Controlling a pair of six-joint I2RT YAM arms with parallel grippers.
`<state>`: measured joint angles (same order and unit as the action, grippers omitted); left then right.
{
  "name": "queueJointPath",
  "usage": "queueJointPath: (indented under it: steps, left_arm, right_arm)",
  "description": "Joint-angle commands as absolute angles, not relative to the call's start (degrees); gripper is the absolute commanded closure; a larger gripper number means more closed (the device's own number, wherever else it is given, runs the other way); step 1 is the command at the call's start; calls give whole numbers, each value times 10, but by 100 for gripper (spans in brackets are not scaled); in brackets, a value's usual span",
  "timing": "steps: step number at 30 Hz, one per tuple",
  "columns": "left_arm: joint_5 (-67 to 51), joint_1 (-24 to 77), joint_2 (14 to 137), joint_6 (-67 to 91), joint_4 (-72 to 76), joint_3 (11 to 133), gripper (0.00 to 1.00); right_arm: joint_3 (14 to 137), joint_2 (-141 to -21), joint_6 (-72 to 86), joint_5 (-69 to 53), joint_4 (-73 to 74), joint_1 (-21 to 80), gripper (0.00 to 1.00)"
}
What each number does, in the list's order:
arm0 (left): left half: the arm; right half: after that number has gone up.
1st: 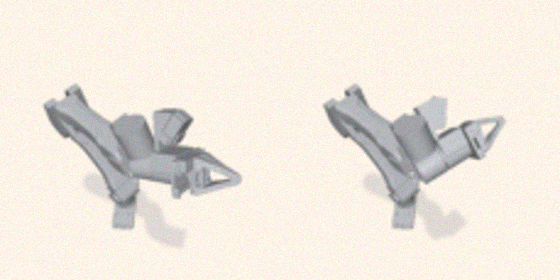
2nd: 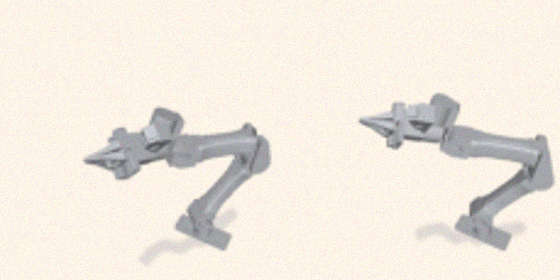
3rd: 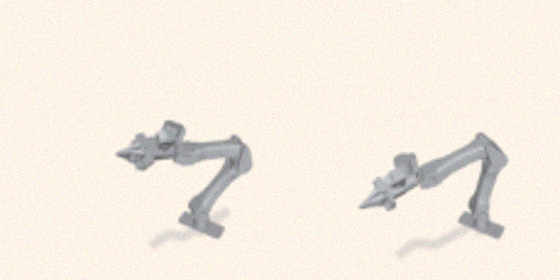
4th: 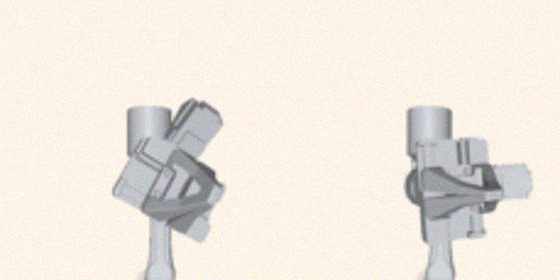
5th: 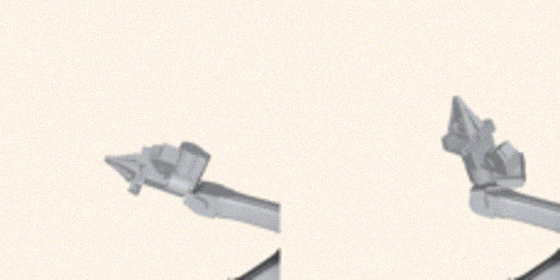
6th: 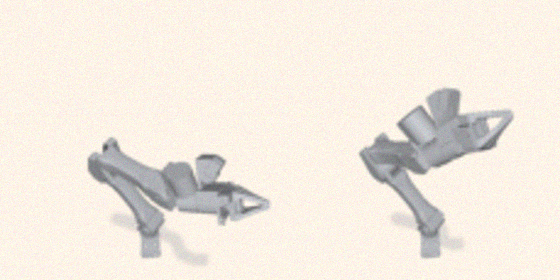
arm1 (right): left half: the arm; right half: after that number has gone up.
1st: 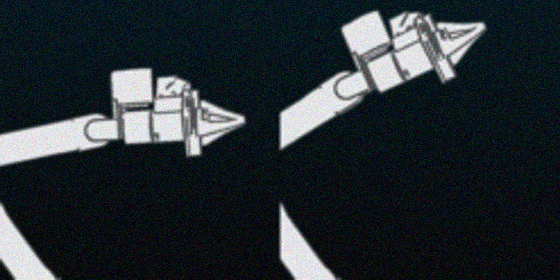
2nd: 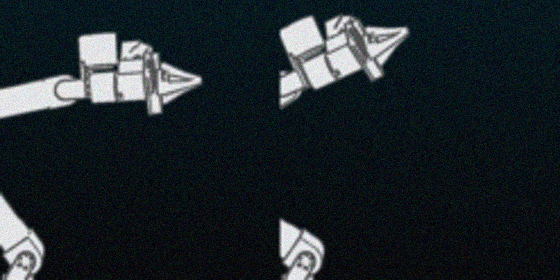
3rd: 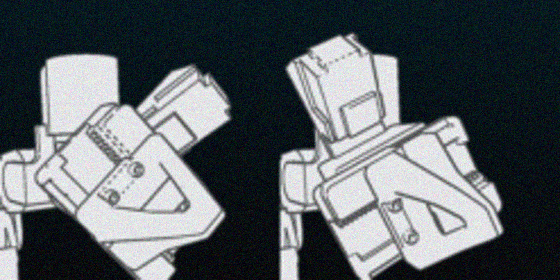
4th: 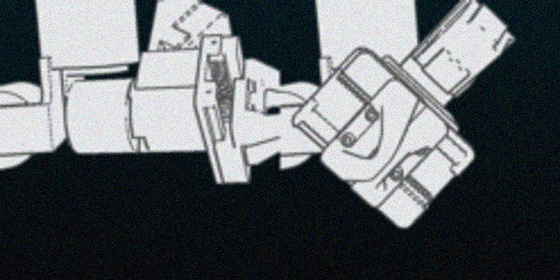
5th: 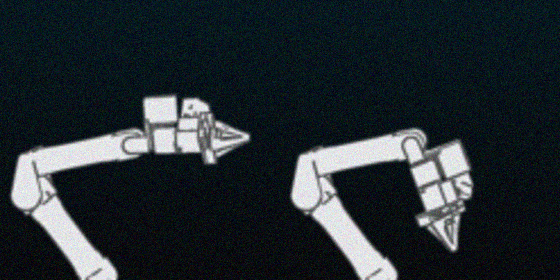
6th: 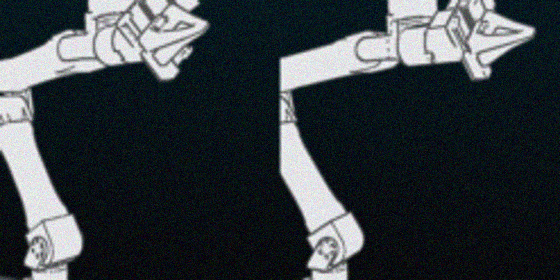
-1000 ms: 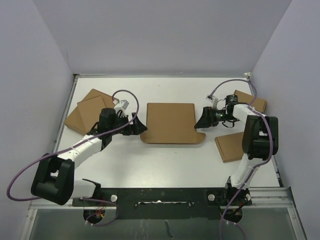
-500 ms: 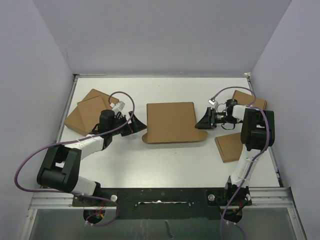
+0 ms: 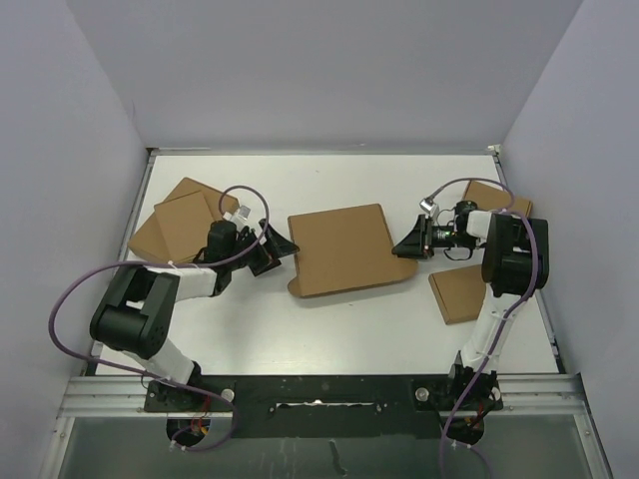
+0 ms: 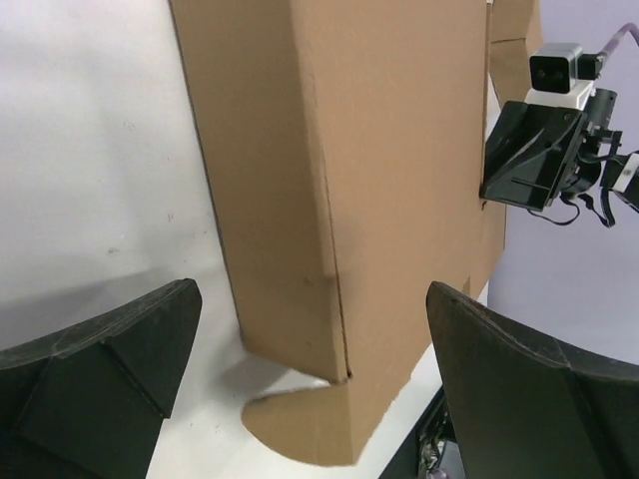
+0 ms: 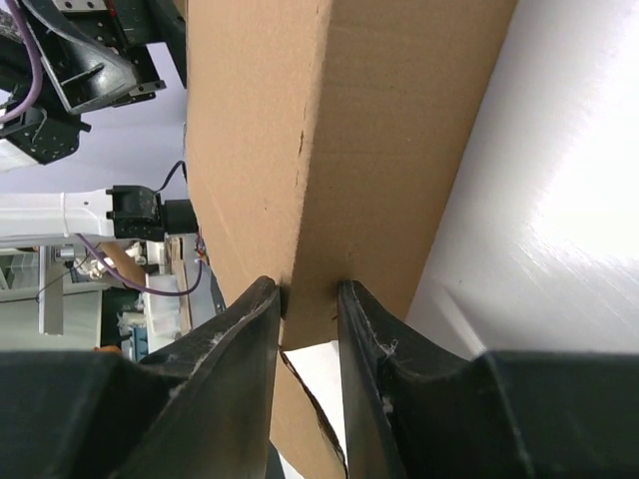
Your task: Fold the paper box
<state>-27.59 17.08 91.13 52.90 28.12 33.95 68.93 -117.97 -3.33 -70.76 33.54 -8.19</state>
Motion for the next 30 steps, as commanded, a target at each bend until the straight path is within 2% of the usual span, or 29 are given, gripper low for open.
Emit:
queueJointPath:
  steps: [1,12,30]
  left_arm:
    - [-262,181,943,550,325,368,2]
    - [-243,214,974,586,373,355,2]
    - [-130,255,955,661,501,252,2]
  right_arm:
    - [697,-1194,-35,-678,332,-96,80]
    - [696,-1205,-37,-659,340,-104,83]
    - [700,-1221,-46,-635,353,-109,85]
